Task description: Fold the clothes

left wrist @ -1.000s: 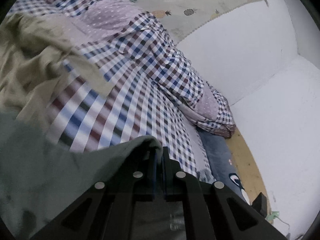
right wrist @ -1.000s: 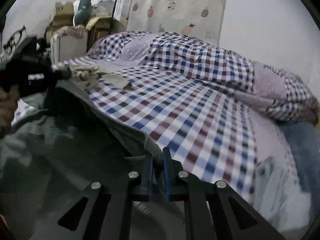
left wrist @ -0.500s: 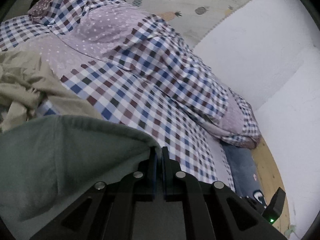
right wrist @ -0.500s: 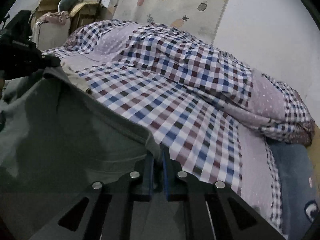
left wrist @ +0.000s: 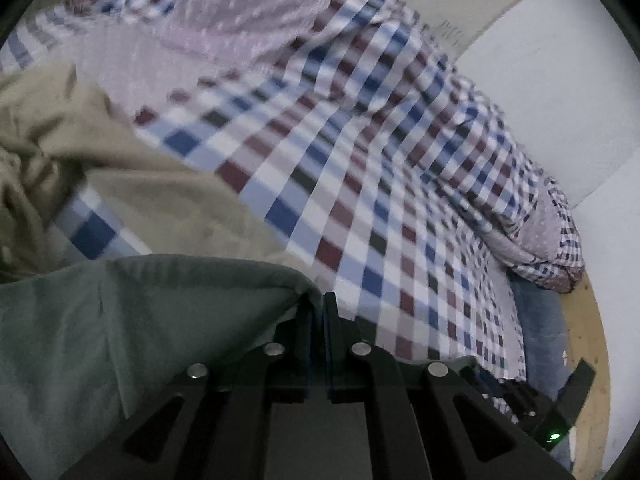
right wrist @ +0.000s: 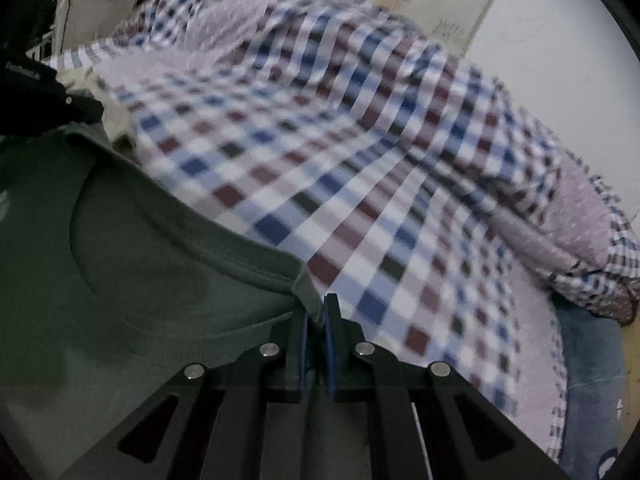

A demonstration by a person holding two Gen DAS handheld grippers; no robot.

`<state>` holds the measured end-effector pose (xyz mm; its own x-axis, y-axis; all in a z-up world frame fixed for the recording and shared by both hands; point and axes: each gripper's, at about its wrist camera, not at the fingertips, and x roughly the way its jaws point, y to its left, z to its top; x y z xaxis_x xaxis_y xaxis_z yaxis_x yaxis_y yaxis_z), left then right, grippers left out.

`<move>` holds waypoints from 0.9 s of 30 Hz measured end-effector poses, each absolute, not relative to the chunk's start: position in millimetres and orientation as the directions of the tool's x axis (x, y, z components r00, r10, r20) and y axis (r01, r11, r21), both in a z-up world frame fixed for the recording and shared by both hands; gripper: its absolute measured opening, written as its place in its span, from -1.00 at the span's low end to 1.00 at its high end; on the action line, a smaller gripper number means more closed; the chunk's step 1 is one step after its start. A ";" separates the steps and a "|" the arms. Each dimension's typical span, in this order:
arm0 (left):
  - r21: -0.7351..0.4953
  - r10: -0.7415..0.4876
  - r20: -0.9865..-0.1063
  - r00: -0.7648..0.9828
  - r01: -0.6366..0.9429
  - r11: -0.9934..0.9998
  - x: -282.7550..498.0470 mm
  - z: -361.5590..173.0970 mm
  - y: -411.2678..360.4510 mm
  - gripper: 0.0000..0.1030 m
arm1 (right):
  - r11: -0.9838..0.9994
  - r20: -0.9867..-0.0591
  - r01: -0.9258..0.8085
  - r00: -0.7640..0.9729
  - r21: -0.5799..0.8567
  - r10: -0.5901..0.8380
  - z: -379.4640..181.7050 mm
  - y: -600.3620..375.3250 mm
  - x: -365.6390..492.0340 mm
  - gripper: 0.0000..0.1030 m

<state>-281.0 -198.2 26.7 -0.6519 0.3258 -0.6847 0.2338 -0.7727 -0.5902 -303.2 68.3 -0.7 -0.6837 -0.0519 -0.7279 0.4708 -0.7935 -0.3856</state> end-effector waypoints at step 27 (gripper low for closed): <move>-0.578 0.324 -0.322 -0.890 -0.086 -0.811 -7.7 138.6 -211.7 0.68 | -0.980 -0.461 0.199 -0.868 0.023 -0.187 137.8 201.9 -113.8 0.53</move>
